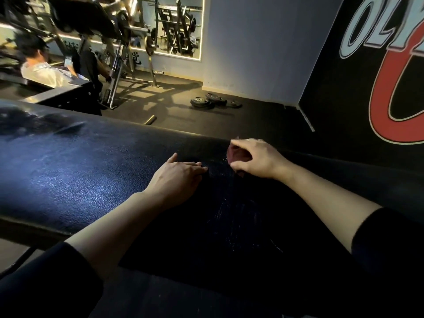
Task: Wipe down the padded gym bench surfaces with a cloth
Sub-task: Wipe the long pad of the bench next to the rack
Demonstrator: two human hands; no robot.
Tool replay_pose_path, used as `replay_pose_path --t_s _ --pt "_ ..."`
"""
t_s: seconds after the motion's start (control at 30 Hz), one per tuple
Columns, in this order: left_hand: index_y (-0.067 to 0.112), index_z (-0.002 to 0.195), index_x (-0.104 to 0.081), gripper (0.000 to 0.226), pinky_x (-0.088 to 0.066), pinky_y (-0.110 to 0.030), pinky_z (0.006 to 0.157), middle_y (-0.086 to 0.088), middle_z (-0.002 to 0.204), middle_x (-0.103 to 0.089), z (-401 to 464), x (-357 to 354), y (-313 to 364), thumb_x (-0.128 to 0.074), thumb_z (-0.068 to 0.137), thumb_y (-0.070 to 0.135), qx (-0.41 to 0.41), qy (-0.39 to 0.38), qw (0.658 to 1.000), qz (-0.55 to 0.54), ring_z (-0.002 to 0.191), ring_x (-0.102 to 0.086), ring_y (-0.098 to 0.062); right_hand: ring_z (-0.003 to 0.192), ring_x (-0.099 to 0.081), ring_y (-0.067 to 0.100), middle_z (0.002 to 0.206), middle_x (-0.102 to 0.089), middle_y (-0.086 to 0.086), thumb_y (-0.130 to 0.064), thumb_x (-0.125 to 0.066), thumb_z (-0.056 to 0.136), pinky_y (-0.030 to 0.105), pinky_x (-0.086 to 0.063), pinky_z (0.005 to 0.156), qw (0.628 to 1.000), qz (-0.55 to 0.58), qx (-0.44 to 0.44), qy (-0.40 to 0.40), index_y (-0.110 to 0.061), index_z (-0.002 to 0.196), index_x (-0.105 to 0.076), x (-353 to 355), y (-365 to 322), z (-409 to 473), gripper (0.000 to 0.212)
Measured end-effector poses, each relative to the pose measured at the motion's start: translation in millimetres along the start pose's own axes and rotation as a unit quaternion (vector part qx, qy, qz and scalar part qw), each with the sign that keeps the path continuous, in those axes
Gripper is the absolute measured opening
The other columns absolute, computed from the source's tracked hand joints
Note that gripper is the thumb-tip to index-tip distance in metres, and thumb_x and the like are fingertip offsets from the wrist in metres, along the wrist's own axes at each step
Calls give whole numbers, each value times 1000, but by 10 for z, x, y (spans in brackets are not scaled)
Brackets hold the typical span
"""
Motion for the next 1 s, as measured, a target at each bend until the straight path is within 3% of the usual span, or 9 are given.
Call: replay_pose_path --t_s 0.07,0.17,0.3,0.47,0.63,0.77,0.83,0.93,1.0 --pt "30 142 -41 41 -9 -32 117 9 151 -34 -28 20 30 -37 102 29 8 5 1000 -15 139 -29 -2 144 -18 25 158 -20 6 -49 -57 88 37 -18 115 999 -28 -17 16 -28 149 -29 -94 -35 51 70" --pt "24 139 -47 39 -20 -27 113 7 148 -41 -95 106 161 -40 101 24 19 41 999 -29 136 -36 -7 147 -8 23 160 -12 9 -34 -54 93 33 -10 117 1000 28 -8 1 -20 148 -32 -255 -207 117 60" --pt "20 132 -55 37 -20 -29 114 5 140 -51 -248 153 293 -47 97 18 18 73 996 -48 132 -43 -10 146 -15 19 157 -24 4 -7 -49 92 21 -7 114 996 54 67 -19 -17 141 -44 -163 -123 -98 51" --pt "18 125 -60 32 -22 -36 114 2 135 -56 -517 179 174 -53 95 18 61 102 992 -38 131 -46 -16 142 -26 26 154 -29 14 -5 -45 91 20 -17 109 994 84 -31 67 -12 137 -50 -43 196 -196 47" --pt "13 111 -67 30 -33 -43 106 -4 122 -65 -767 223 140 -46 90 20 119 143 982 -27 115 -60 -23 137 -31 30 143 -43 20 -1 -44 90 25 -18 106 984 128 123 -2 3 125 -56 -413 -1095 -130 38" --pt "11 104 -69 32 -37 -39 100 -5 113 -68 -999 289 139 -45 89 24 134 173 976 -5 100 -65 -24 142 -26 21 152 -34 10 2 -47 86 15 -10 109 971 94 220 -8 -7 132 -55 -290 -1003 -480 48" --pt "13 108 -68 22 -36 -40 104 -3 116 -67 -1097 292 154 -52 94 20 130 179 975 -5 102 -64 -22 141 -29 18 152 -35 6 4 -48 84 13 -11 108 980 63 189 5 -13 133 -55 -168 -574 -571 52" --pt "14 115 -66 24 -31 -43 110 -2 122 -64 -1250 278 162 -58 93 19 130 194 972 -28 109 -62 -20 139 -32 20 152 -35 4 2 -46 85 21 -18 112 995 59 50 59 -17 132 -57 20 107 -631 52" --pt "16 116 -65 25 -27 -44 113 -1 124 -63 -1339 258 186 -56 94 20 134 201 969 -42 115 -59 -19 138 -35 22 151 -37 5 1 -48 85 24 -24 110 994 73 0 77 -15 132 -56 -9 40 -666 51"
Point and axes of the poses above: each hand's wrist, its own z-axis towards the middle knuckle, its own x-axis out of the back of the hand, y = z × x, the point moved 9 cm from there along z, towards the middle knuckle
